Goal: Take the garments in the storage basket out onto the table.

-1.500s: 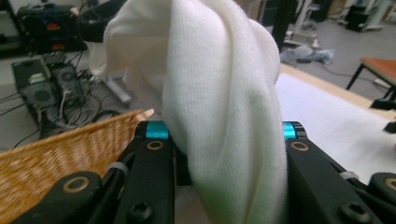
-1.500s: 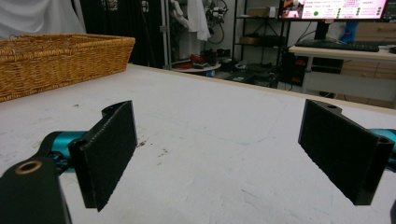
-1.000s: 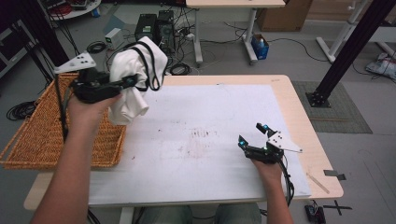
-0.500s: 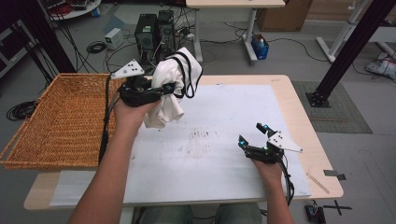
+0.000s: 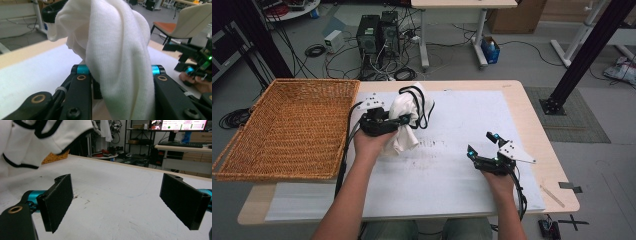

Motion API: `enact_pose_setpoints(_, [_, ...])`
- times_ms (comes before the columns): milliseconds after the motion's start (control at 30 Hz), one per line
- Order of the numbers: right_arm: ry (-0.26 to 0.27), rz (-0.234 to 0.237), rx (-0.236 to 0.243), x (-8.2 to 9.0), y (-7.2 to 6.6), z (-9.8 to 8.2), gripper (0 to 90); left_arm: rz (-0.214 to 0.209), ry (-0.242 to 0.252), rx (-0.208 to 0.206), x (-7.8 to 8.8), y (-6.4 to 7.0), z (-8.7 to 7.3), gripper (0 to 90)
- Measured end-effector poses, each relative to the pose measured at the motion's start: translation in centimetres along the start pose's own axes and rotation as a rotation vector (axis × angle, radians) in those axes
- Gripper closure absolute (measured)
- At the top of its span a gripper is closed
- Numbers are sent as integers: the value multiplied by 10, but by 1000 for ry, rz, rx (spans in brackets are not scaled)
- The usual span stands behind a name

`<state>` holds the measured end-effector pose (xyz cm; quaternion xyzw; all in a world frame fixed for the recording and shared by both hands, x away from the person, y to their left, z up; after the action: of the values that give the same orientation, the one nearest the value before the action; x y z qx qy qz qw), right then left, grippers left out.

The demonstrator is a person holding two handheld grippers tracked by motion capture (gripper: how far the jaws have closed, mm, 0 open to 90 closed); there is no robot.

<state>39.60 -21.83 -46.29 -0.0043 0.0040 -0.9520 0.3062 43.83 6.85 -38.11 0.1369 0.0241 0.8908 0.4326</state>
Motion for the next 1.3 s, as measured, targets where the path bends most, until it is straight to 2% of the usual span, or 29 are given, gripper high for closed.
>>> enact_pose_setpoints(67, [-2,1,-1,0,0,0,120,5,-11,15,-3,-1,-10,679])
enact_pose_setpoints(100, [-2,1,-1,0,0,0,120,5,-11,15,-3,-1,-10,679])
enact_pose_setpoints(133, [-1,-1,1,0,0,0,121,7,-24,37,-7,-3,-20,680])
enact_pose_setpoints(200, [-1,-1,1,0,0,0,121,8,-33,41,-8,-4,-24,679])
enact_pose_setpoints(233, [-1,-1,1,0,0,0,121,6,-61,46,-13,-3,-37,679])
enact_pose_setpoints(467, [-2,-1,1,0,0,0,120,-13,-142,54,-27,4,-72,679])
enact_pose_setpoints(633, [-1,-1,-1,0,0,0,121,-17,-181,51,-32,7,-85,677])
enact_pose_setpoints(733, [-1,-1,1,0,0,0,121,-7,-228,43,-37,10,-97,646])
enact_pose_setpoints(867, [-2,-1,1,0,0,0,120,1,-240,21,-41,13,-100,557])
enact_pose_setpoints(900, [-1,-1,0,0,0,0,121,19,-237,32,-42,13,-100,493])
enact_pose_setpoints(933, [-1,-1,1,0,0,0,120,19,-237,32,-42,13,-100,429])
enact_pose_setpoints(967, [-1,-2,1,0,0,0,121,24,-240,49,-43,13,-100,371])
enact_pose_setpoints(1000, [0,-3,2,0,0,0,121,19,-240,51,-43,13,-100,342])
enact_pose_setpoints(1100, [1,-3,2,0,0,0,121,46,-238,40,-39,10,-97,245])
enact_pose_setpoints(1300, [2,-2,2,0,0,0,120,87,-212,42,-28,3,-85,166])
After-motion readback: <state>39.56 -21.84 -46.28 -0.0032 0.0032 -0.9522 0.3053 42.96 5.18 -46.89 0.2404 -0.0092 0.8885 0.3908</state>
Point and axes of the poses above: each handheld gripper's, and its own axes: x roughly backward along the jaws, z roughly out of its top, y roughly to its right, the point moved 8 cm from there along -x, roughly forward along the jaws, and after that the axes turned 5 degrees about y, right-handed, at the moved point
